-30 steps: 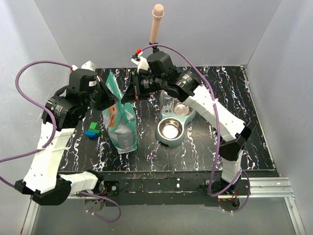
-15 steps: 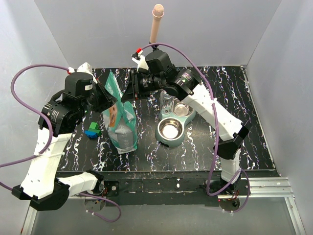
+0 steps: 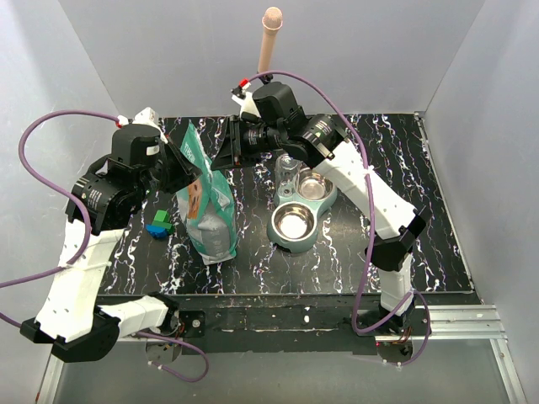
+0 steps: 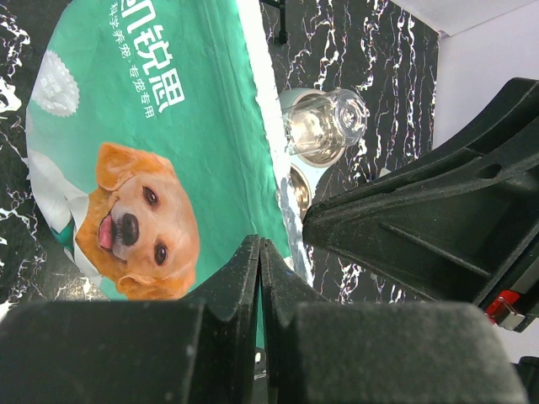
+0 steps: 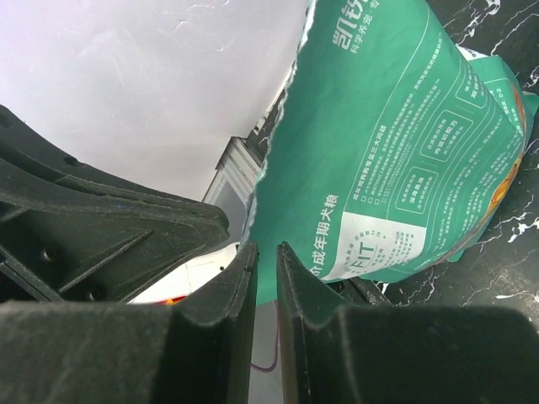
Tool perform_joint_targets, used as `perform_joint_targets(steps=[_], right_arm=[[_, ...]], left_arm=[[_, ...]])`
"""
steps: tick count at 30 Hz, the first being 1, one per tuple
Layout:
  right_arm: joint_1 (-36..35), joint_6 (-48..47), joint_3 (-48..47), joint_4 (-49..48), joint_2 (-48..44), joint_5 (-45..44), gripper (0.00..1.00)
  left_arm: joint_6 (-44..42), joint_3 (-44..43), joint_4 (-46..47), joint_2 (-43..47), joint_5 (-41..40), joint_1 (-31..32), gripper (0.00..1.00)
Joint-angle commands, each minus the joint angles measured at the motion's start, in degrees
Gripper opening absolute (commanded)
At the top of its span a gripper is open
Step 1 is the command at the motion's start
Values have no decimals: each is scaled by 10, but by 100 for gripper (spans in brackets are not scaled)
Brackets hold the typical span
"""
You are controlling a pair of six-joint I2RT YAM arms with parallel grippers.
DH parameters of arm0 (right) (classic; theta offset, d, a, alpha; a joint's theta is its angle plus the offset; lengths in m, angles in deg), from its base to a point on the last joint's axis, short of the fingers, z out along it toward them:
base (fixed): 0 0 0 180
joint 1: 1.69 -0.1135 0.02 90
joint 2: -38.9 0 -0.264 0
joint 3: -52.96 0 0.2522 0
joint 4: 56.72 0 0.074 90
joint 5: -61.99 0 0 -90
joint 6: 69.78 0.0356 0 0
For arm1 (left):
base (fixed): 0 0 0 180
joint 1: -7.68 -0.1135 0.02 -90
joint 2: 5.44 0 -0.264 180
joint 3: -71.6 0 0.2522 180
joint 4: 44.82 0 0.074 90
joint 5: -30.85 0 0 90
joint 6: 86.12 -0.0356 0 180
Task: Serve the pet food
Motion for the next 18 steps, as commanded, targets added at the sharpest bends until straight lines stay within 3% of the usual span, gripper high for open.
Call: perform_joint_targets(steps=[1, 10, 14, 18], right_arm=[[2, 0, -2, -2, -2, 9, 20], [-5, -15, -25, 21, -3, -19, 24], [-7, -8, -28, 9, -16, -13, 28], [-9, -13, -23, 4, -19, -14, 29]], left_arm=[[-4, -3, 0, 2, -8, 1, 0], [-7, -13, -7, -6, -9, 1, 1], [-18, -36, -22, -9, -41, 1, 44], [-15, -33, -1, -14, -44, 1, 51]])
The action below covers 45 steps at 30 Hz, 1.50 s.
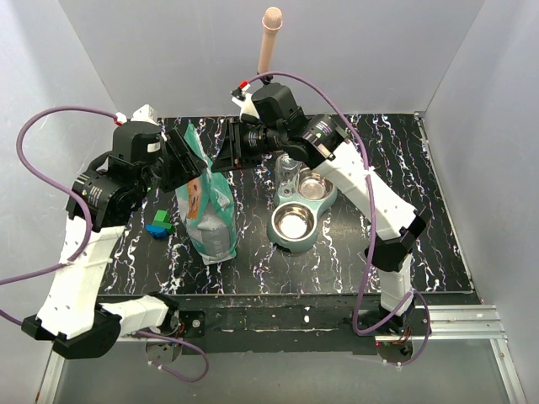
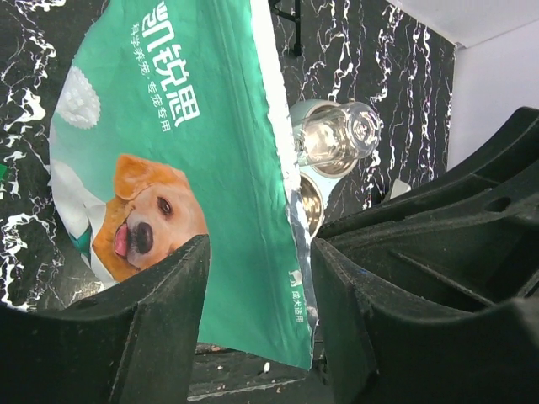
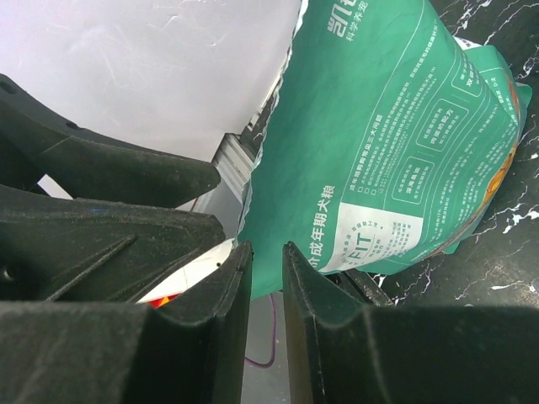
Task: Serve the pet food
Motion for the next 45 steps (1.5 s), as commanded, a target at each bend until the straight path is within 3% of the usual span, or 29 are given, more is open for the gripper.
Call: perform_joint_targets(steps=[1, 12, 25, 30, 39, 45], right_arm=[[-6, -9, -15, -21, -19, -5, 29], [-17, -19, -22, -17, -26, -12, 29], [-21, -22, 29, -49, -56, -9, 32], [-22, -21, -1, -37, -25, -7, 30], [-21, -19, 22, -50, -20, -1, 15], [-17, -14, 37, -59, -39, -4, 21]], left_arm=[[-7, -17, 12, -6, -21, 1, 51], [-14, -22, 30, -23, -32, 1, 48], [-39, -8, 50, -30, -12, 1, 21], [-41, 5, 56, -21, 0, 1, 13], [-38, 11, 57, -14, -1, 1, 13], [-37, 8, 52, -11, -8, 1, 14]])
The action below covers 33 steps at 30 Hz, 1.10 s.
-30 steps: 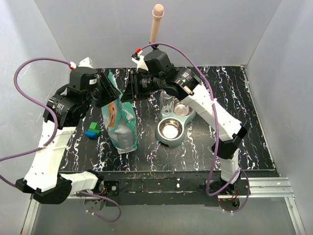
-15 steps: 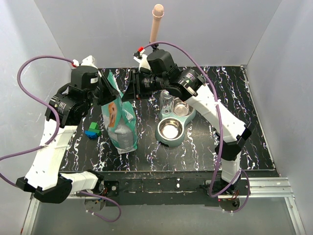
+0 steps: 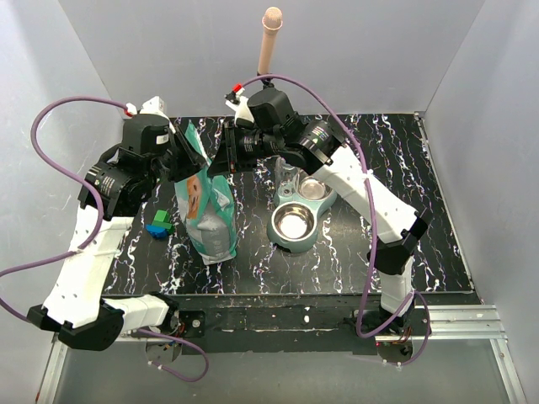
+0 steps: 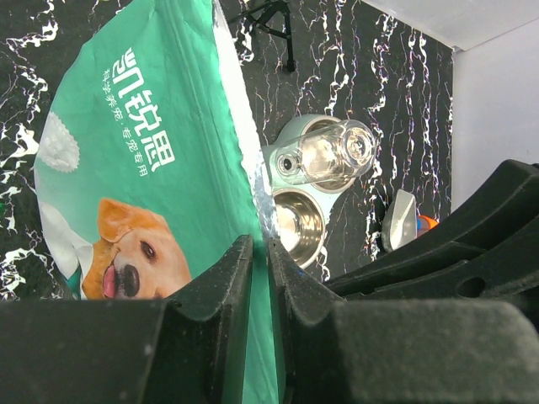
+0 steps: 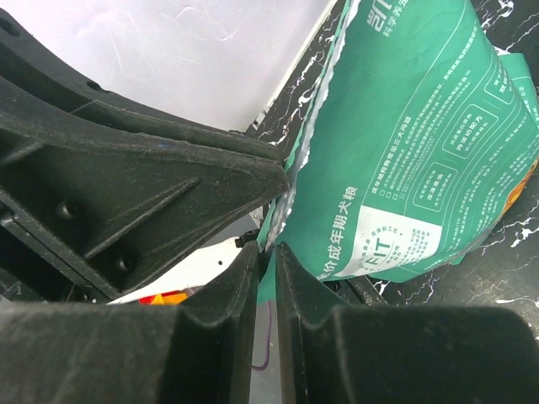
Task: Serve the pet food
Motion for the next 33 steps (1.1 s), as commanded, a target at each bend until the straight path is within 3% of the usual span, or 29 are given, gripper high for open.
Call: perform_joint_targets(steps=[1, 33], right_arm=[[2, 2, 10, -24, -25, 1, 22], [15, 12, 31, -19, -31, 7, 26]], left_arm=[[-5, -1, -3, 14, -5, 1, 14], [2, 4, 1, 19, 1, 1, 15]])
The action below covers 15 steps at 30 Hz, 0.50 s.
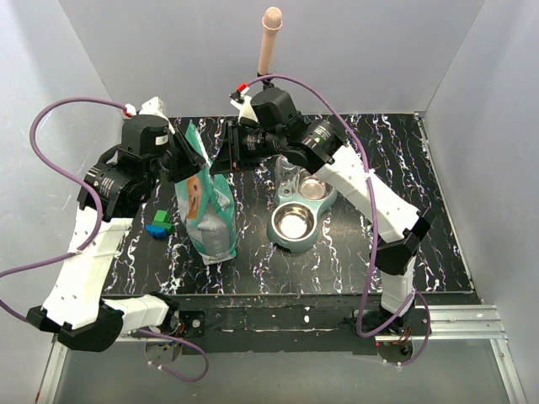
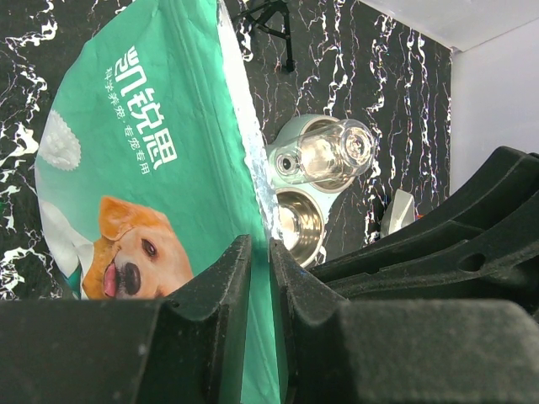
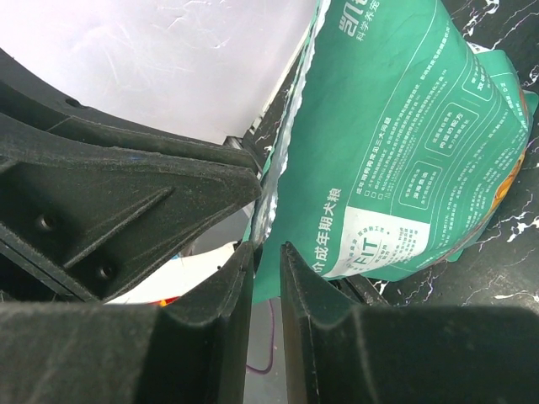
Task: Serve the pet food
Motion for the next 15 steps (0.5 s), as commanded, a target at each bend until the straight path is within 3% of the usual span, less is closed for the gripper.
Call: perform_joint_targets(steps=[1, 15], right_arm=[[1, -3, 8, -13, -20, 16, 26], [-9, 17, 7, -41, -4, 53, 26]], left_arm=[[0, 3, 0, 15, 1, 1, 15], [2, 8, 3, 16, 11, 1, 15]])
